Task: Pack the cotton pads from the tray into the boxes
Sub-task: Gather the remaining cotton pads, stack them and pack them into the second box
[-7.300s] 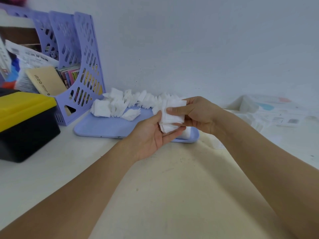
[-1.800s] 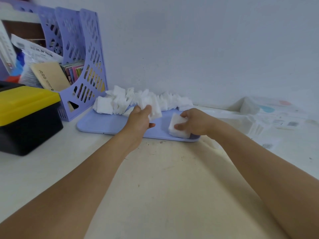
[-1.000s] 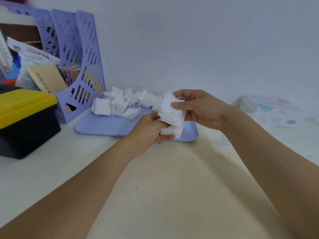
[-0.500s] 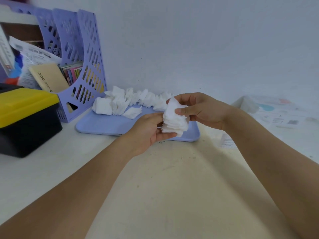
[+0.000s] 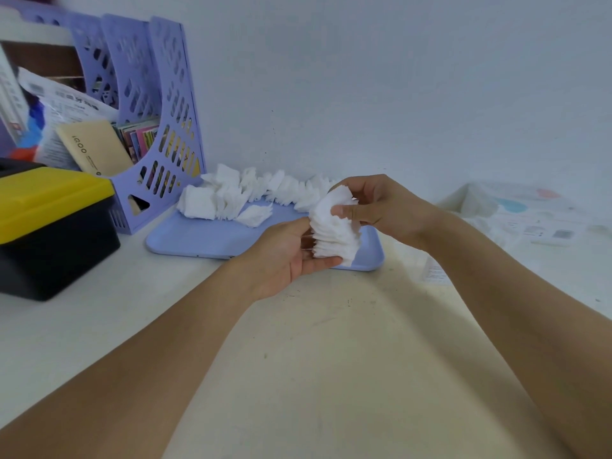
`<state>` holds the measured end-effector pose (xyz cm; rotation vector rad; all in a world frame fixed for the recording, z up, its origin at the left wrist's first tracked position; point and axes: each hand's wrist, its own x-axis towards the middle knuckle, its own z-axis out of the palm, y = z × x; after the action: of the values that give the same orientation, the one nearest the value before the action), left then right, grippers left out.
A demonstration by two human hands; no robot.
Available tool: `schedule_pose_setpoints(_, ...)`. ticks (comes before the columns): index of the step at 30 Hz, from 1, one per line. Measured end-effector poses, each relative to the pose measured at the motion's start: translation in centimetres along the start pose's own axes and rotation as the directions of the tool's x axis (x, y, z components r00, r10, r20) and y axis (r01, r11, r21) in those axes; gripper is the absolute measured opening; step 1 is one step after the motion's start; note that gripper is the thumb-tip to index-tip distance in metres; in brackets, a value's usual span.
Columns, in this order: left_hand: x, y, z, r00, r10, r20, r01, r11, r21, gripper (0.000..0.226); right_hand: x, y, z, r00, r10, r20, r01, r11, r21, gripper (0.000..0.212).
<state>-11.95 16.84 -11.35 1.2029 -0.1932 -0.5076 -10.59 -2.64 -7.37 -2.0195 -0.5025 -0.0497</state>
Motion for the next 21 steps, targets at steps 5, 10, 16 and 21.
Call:
schedule_pose_setpoints(5, 0.07, -0.13, -0.11, 1.0, -0.023, -0.007, 0.022, 0.999, -0.038, 0.031, 0.07, 0.03, 0.02, 1.0, -0.016, 0.026, 0.018, 0.997, -0.079, 0.025)
schedule_pose_setpoints(10, 0.13, 0.17, -0.24, 0.999, -0.052, 0.007, 0.053, 0.979, -0.199, 0.036, 0.1, 0.13, 0.2, 0.998, -0.032, -0.058, 0.027, 0.996, -0.083, 0.015)
schedule_pose_setpoints(16, 0.05, -0.06, -0.04, 0.999, 0.027, 0.036, -0.027, 1.0, -0.006, 0.03, 0.17, 0.29, 0.58, 0.996, 0.008, -0.091, -0.011, 0.999, -0.032, 0.016)
schedule_pose_setpoints(21, 0.22, -0.55, 0.1, 0.996, 0.081, 0.029, -0.084, 0.988, 0.128, 0.036, 0.15, 0.1, 0.77, 0.995, 0.038, -0.089, -0.036, 0.999, 0.024, 0.019)
